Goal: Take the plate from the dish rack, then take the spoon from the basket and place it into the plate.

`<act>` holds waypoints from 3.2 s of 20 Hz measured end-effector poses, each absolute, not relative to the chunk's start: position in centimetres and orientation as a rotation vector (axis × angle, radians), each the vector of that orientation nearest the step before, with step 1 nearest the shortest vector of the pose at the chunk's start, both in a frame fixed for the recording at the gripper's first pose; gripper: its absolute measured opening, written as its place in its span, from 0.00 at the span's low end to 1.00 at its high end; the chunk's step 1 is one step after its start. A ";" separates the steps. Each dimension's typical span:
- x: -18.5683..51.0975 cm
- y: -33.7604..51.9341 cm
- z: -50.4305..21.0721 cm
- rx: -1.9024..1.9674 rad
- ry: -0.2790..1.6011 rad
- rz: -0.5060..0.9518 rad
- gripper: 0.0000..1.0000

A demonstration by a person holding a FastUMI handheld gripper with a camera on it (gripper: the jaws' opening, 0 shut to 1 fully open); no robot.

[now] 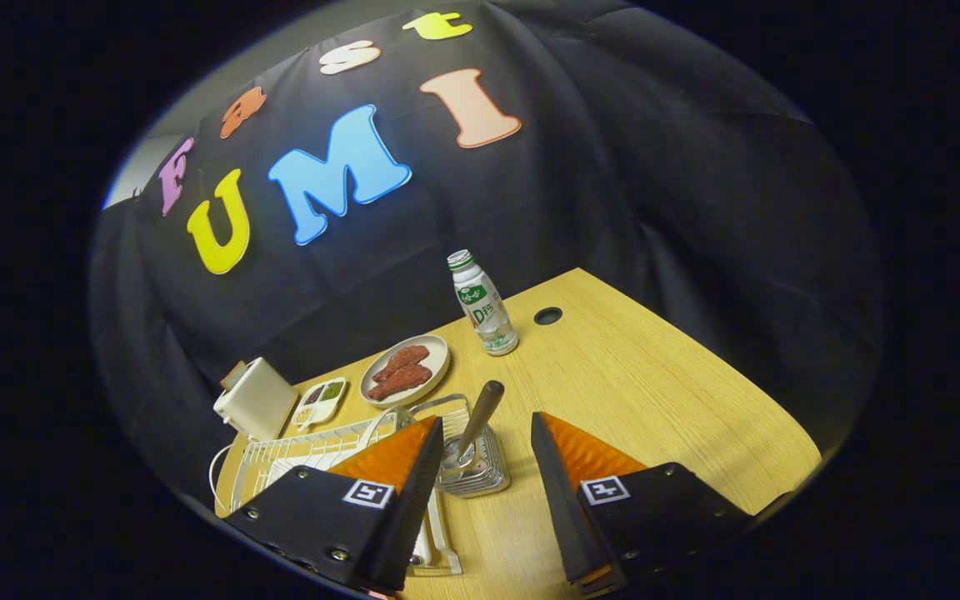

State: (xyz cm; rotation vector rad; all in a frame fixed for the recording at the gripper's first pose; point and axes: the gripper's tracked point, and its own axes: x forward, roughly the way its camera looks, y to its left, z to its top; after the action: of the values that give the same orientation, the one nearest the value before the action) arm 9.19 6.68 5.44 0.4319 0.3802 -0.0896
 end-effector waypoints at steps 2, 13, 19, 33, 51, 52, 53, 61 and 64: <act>10.5 6.3 5.1 0.463 0.382 -0.106 0.67; 13.3 8.0 6.0 0.416 0.340 -0.085 0.08; 13.8 8.3 9.5 0.344 0.273 -0.050 0.08; 10.5 13.1 22.4 0.230 0.067 0.141 0.08; -3.6 34.2 14.8 0.069 0.234 0.657 0.08; -4.3 34.8 13.8 0.064 0.254 0.671 0.08; -4.8 35.3 12.8 0.056 0.272 0.683 0.08; -8.4 39.0 5.6 -0.015 0.381 0.738 0.08; -9.4 40.3 4.0 -0.022 0.408 0.749 0.08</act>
State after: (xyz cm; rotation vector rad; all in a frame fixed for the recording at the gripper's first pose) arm -9.43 40.27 3.99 -0.0220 0.4081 0.7487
